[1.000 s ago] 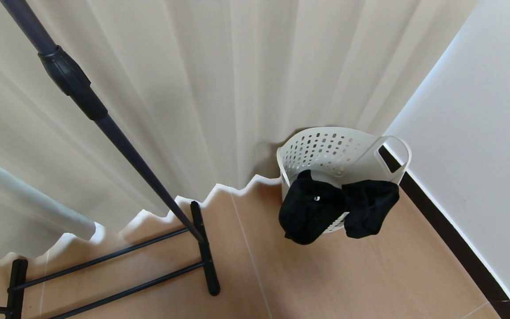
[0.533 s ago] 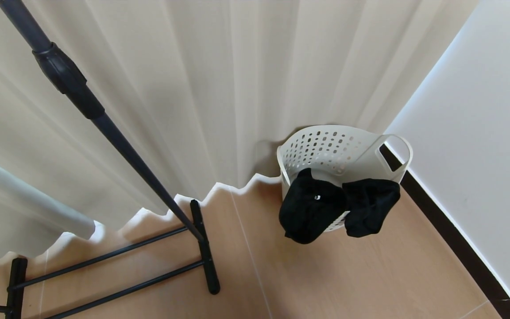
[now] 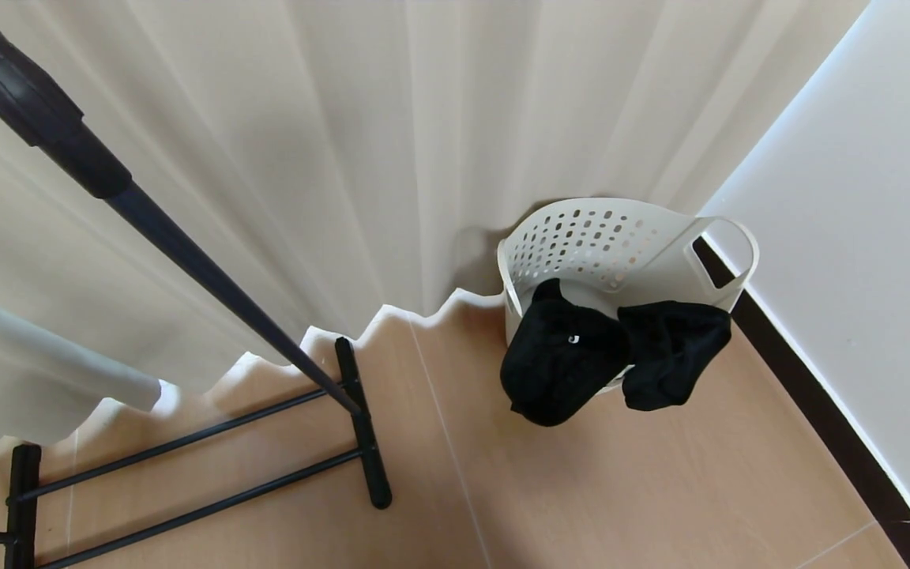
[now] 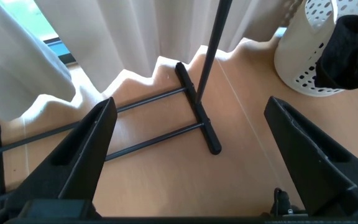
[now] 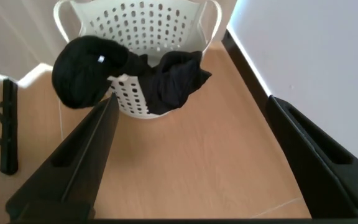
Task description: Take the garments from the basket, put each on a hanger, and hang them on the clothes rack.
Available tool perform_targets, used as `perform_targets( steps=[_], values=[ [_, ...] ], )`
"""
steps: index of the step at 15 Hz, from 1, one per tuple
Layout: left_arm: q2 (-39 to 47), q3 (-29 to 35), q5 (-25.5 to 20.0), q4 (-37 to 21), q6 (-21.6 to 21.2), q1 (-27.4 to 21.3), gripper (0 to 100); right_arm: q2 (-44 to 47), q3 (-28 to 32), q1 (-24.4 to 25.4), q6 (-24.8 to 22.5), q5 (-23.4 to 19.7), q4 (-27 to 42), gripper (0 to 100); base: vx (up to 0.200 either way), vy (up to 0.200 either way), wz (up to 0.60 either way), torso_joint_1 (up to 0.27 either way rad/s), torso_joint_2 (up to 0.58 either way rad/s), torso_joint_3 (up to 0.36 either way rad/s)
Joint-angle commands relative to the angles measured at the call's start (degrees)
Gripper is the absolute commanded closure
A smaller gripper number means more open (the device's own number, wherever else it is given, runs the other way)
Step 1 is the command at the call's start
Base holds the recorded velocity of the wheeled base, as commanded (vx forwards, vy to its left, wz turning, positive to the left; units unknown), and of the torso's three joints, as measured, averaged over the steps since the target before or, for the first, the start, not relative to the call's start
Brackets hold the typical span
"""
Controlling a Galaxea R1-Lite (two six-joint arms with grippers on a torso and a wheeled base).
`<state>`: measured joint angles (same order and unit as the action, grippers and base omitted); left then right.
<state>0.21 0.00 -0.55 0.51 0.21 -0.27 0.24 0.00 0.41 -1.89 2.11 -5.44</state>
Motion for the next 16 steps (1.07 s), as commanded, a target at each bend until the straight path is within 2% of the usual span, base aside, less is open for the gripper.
perform_targets(
  steps=[1,2,4,10,12,13,15,16],
  values=[
    [0.06,0.0,0.02,0.02,0.06,0.0,0,1.25,0.0,0.02,-1.36,-0.79,1.13,0,0.0,0.0,0.0,0.002,0.01,-0.095],
    [0.06,0.0,0.11,0.02,0.06,0.09,0,7.49,0.0,-0.59,-2.07,-0.44,5.52,0,0.0,0.0,0.0,0.012,0.0,-0.056],
    [-0.03,0.0,-0.07,0.02,-0.03,0.09,0,17.07,2.2,-0.15,-2.59,-0.79,5.44,0,0.0,0.0,0.0,0.0,0.0,0.0],
    [0.06,0.0,-0.07,0.02,-0.03,0.0,0,52.58,24.79,10.84,-5.49,-0.61,3.42,0,0.0,0.0,0.0,0.0,0.0,0.0],
    [0.06,0.0,-0.07,0.1,-0.03,0.09,0,60.4,30.41,13.03,-6.02,-0.61,3.42,0,0.0,0.0,0.0,0.0,0.0,0.0],
    [0.06,0.0,-0.07,0.02,-0.03,0.0,0,68.22,35.86,14.88,-8.22,-0.53,3.42,0,0.0,0.0,0.0,0.0,0.0,0.0],
    [0.06,0.0,-0.07,0.1,-0.12,0.09,0,78.51,44.38,15.41,-13.14,-0.44,3.42,0,0.0,0.0,0.0,0.0,0.0,0.0],
    [0.06,0.0,-0.07,0.02,-0.03,0.09,0,84.13,49.31,16.28,-14.11,-0.44,3.5,0,0.0,0.0,0.0,0.0,0.0,0.0]
  ],
)
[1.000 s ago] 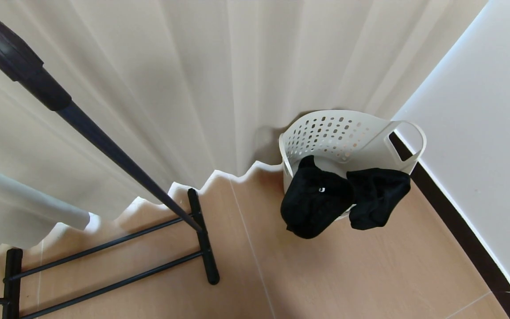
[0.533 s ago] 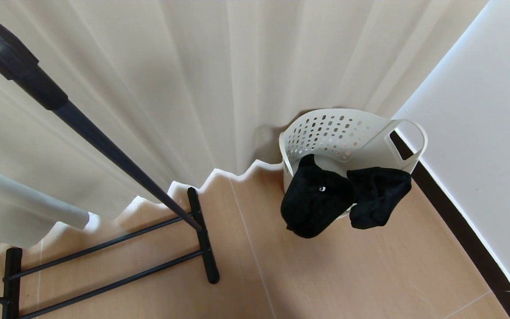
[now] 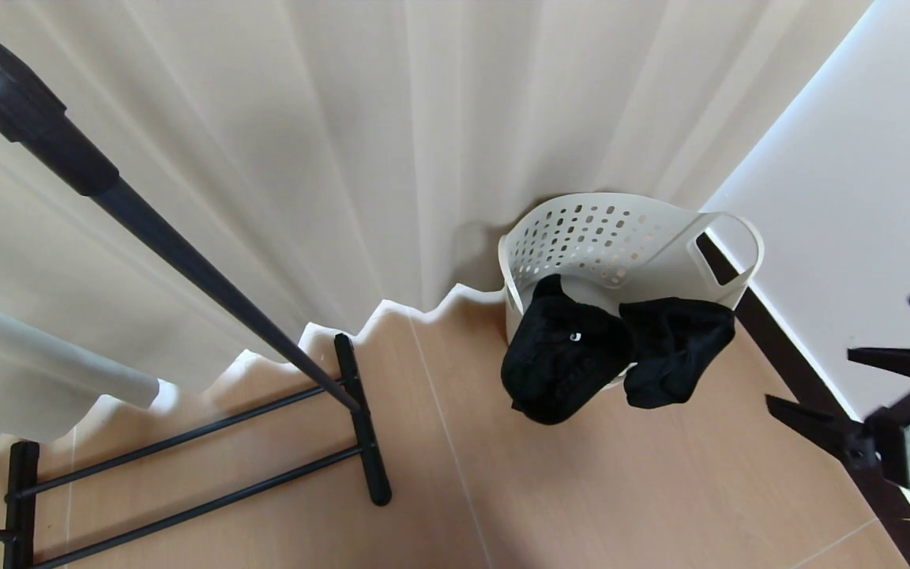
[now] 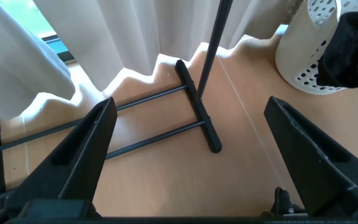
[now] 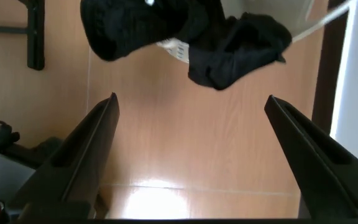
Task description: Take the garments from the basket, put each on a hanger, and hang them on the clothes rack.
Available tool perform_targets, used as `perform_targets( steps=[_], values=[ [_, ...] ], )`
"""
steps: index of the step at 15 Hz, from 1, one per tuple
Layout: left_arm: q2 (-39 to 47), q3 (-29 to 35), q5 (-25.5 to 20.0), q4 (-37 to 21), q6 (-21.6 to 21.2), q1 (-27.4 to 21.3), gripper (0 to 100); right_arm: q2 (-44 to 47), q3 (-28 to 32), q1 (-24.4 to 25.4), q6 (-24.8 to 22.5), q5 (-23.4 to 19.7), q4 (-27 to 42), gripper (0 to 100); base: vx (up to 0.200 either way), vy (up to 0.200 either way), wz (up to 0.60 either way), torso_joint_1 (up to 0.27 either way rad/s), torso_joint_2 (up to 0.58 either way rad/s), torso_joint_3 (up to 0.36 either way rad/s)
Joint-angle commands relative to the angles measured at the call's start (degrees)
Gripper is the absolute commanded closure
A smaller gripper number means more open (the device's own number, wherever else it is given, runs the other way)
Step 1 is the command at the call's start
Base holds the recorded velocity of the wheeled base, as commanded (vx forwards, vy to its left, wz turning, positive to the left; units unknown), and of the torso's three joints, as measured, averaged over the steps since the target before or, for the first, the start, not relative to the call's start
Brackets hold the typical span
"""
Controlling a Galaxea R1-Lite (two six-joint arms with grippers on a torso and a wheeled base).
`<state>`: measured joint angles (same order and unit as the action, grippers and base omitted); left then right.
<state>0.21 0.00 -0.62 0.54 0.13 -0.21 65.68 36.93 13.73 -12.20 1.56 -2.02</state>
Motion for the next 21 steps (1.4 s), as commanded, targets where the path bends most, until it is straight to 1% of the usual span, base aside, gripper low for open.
perform_targets(
  steps=[1,2,4,5,7,8,9,11,12,14,19,20,21],
  values=[
    [0.06,0.0,0.01,-0.01,0.04,-0.06,0,23.0,16.6,4.03,-3.79,0.11,0.09,0,0.0,0.0,0.0,0.0,0.0,0.0],
    [0.06,0.0,0.01,0.08,0.04,0.03,0,28.54,20.91,5.08,-3.79,0.29,0.09,0,0.0,0.0,0.0,0.0,0.0,0.0],
    [0.06,0.0,0.01,-0.01,0.04,0.03,0,35.39,24.77,5.87,-3.71,1.6,0.0,0,0.0,0.0,0.0,0.0,0.0,0.0],
    [0.06,0.0,0.01,-0.01,0.04,0.03,0,42.33,26.53,5.96,-3.62,2.48,-2.2,0,0.0,0.0,0.0,0.0,0.0,0.0],
    [0.06,0.0,0.01,-0.01,-0.05,0.03,0,48.05,26.0,5.87,-3.53,3.98,-12.04,0,0.0,0.0,0.0,0.0,0.0,0.0],
    [0.06,0.0,0.01,-0.01,0.04,0.03,0,48.66,26.09,5.7,-3.62,5.12,-13.97,0,0.0,0.0,0.0,0.0,0.0,0.0],
    [0.06,0.0,0.01,-0.01,0.04,0.03,0,48.66,27.76,5.52,-4.06,5.3,-13.53,0,0.0,0.0,0.0,0.0,0.0,0.0],
    [0.06,0.0,0.01,-0.01,0.04,-0.06,0,48.84,33.39,5.61,-5.38,5.56,-10.28,0,0.0,0.0,0.0,0.0,0.0,0.0],
    [0.06,0.0,0.01,-0.01,0.04,0.03,0,48.66,34.18,5.79,-5.2,6.0,-8.87,0,0.0,0.0,0.0,0.0,0.0,0.0],
    [0.14,0.0,0.01,0.08,0.04,0.03,0,49.98,32.6,5.7,-5.11,6.61,-9.58,0,0.0,0.0,0.0,0.0,0.0,0.0],
    [0.14,0.0,0.01,-0.01,0.04,0.03,0,50.42,33.3,5.08,-5.29,6.7,-10.19,0,0.0,0.0,0.0,0.0,0.0,0.0],
    [0.14,0.0,0.01,-0.01,0.04,0.03,0,51.91,34.62,4.91,-5.29,6.7,-10.19,0,0.0,0.0,0.0,0.0,0.0,0.0],
    [0.14,0.0,0.01,-0.01,0.04,0.03,0,52.0,34.71,4.91,-5.29,6.7,-10.19,0,0.0,0.0,0.0,0.0,0.0,0.0]
  ],
)
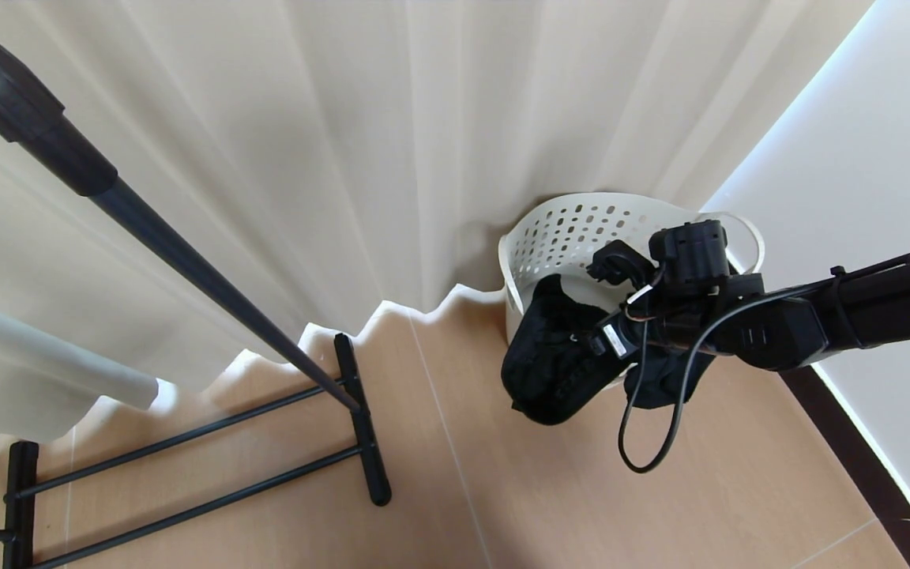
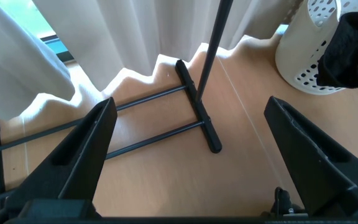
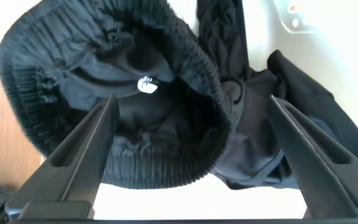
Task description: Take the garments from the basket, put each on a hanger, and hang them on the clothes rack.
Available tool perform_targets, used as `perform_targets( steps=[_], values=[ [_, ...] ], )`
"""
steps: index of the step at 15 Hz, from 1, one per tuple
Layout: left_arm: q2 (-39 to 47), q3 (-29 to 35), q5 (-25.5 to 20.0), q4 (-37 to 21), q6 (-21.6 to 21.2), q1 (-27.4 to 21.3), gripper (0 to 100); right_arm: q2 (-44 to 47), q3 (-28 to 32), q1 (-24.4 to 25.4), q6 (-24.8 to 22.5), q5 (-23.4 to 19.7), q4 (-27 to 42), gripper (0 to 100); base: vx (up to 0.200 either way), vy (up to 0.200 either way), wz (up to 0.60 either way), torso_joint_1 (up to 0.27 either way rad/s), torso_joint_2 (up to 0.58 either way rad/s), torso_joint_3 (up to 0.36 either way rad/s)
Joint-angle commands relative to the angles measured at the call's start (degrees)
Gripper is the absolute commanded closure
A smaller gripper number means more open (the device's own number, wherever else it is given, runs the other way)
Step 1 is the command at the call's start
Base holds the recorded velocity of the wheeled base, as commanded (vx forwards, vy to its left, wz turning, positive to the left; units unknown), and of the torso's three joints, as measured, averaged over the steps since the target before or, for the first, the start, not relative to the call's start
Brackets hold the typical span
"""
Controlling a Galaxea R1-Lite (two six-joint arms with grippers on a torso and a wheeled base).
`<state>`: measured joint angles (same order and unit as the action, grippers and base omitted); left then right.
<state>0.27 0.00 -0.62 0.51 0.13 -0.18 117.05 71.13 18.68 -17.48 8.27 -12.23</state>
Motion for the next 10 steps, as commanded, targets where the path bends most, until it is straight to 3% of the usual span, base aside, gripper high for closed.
perform_targets(
  steps=[1,10],
  values=[
    [0.08,0.0,0.01,0.02,0.04,0.01,0,1.42,1.2,-0.75,0.08,0.0,0.01,0,0.0,0.0,0.0,0.0,0.0,0.0],
    [0.08,0.0,0.01,0.02,0.04,0.01,0,4.32,3.93,-2.94,0.17,-0.09,-0.08,0,0.0,0.0,0.0,0.0,0.0,0.0]
  ],
)
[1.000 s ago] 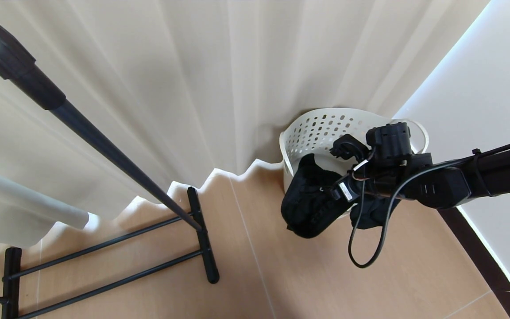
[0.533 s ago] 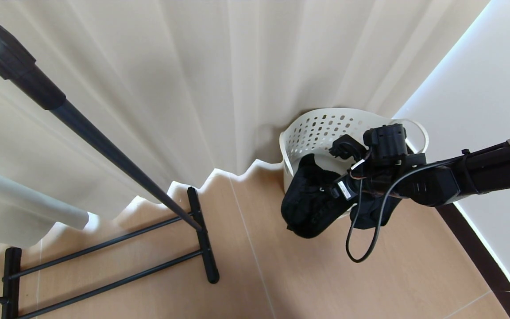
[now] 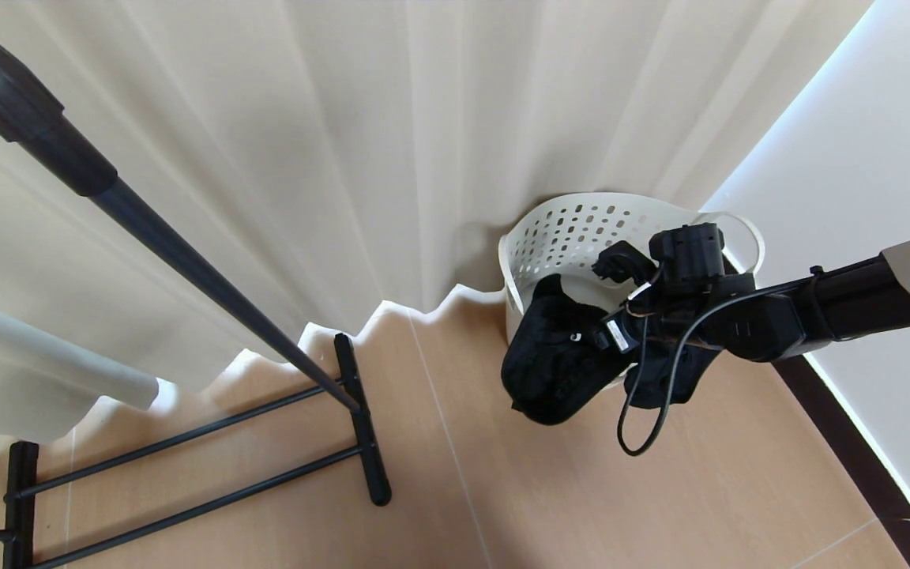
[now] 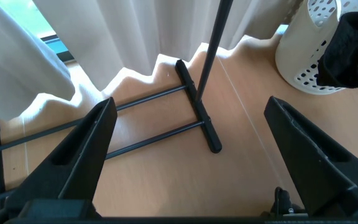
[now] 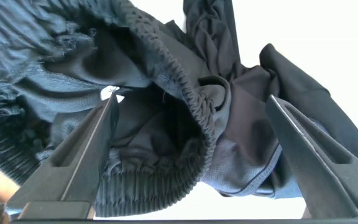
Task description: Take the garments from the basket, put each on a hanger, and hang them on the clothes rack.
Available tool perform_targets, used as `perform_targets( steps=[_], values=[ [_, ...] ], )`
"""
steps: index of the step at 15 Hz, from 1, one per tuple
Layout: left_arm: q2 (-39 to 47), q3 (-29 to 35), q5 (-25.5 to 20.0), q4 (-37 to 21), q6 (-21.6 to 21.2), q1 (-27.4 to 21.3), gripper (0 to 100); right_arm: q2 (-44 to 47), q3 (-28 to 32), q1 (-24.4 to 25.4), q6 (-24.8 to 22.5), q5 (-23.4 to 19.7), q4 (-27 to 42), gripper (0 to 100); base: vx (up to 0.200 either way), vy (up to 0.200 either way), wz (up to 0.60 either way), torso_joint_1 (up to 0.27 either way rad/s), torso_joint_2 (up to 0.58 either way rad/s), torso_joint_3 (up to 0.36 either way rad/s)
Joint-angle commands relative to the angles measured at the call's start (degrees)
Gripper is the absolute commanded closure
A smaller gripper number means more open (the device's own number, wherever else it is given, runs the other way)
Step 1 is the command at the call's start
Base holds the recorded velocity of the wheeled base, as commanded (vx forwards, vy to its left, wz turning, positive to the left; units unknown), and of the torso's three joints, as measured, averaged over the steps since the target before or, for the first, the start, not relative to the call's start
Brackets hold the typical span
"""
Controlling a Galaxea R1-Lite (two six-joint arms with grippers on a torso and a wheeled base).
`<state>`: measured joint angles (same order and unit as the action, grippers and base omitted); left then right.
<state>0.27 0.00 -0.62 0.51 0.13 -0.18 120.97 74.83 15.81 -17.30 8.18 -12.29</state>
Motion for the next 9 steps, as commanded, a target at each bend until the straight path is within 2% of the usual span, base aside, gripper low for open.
perform_targets(
  steps=[1,9],
  values=[
    [0.0,0.0,0.01,0.02,0.04,0.01,0,0.85,0.58,-0.34,-0.02,-0.01,-0.02,0,0.0,0.0,0.0,0.0,0.0,0.0],
    [0.08,0.0,0.01,0.02,0.04,0.01,0,2.17,1.29,-0.87,0.07,-0.01,-0.1,0,0.0,0.0,0.0,0.0,0.0,0.0]
  ],
)
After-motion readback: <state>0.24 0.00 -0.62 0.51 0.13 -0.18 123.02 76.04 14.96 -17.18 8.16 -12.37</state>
